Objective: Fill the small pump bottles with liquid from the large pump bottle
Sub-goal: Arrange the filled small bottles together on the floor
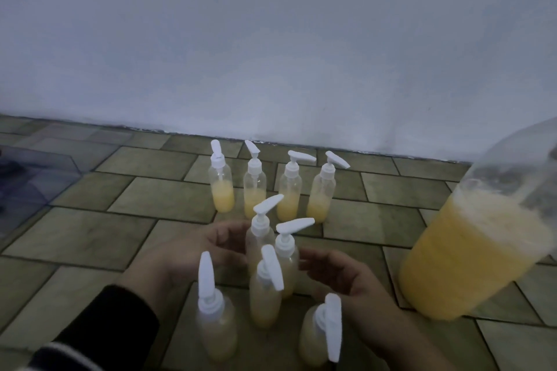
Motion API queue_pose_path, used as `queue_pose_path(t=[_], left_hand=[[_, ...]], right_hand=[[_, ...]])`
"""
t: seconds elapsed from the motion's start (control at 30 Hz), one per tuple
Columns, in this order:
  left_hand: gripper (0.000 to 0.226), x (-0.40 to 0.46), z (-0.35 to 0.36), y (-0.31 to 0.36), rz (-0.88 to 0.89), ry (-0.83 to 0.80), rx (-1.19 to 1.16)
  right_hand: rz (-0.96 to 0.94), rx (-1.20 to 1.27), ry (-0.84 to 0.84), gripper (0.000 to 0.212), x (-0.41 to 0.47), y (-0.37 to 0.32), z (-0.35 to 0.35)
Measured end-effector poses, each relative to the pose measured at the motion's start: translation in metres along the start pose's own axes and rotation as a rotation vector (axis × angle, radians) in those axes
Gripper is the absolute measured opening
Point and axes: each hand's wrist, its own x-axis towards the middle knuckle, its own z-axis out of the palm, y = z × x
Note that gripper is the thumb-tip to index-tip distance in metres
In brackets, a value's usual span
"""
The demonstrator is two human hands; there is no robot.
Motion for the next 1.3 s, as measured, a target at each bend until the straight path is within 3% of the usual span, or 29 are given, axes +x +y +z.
queue_pose_path(t=[0.1, 0.27, 0.37, 0.57, 0.73, 1.07, 1.3], left_hand=[[0.049, 0.005, 0.007, 0.008, -0.023, -0.028, 0.024], [0.032, 0.008, 0.015, 0.009, 0.003, 0.08, 0.156], [0.035, 0.001, 0.008, 0.005, 0.039, 0.146, 0.136], [0.034, -0.012, -0.021, -0.018, 0.128, 0.506, 0.077], [0.038, -0.003, -0.03, -0.027, 0.146, 0.689, 0.178], [0.046, 0.009, -0.031, -0.029, 0.169, 0.827, 0.246], [0.045, 0.005, -0.03, -0.026, 0.19, 0.793, 0.261]], right_hand=[[-0.015, -0.007, -0.004, 0.055, 0.009, -0.001, 0.001], [0.07, -0.096, -0.137, 0.058, 0.03, -0.005, 0.005], [0.056, -0.114, -0.153, 0.053, 0.041, -0.005, 0.007], [-0.04, -0.11, -0.098, 0.033, 0.064, -0.006, 0.01], [-0.032, -0.175, -0.04, 0.046, 0.093, -0.003, 0.019], [-0.063, -0.308, 0.055, 0.056, 0.117, -0.005, 0.033], [-0.088, -0.339, 0.093, 0.056, 0.114, 0.001, 0.035]])
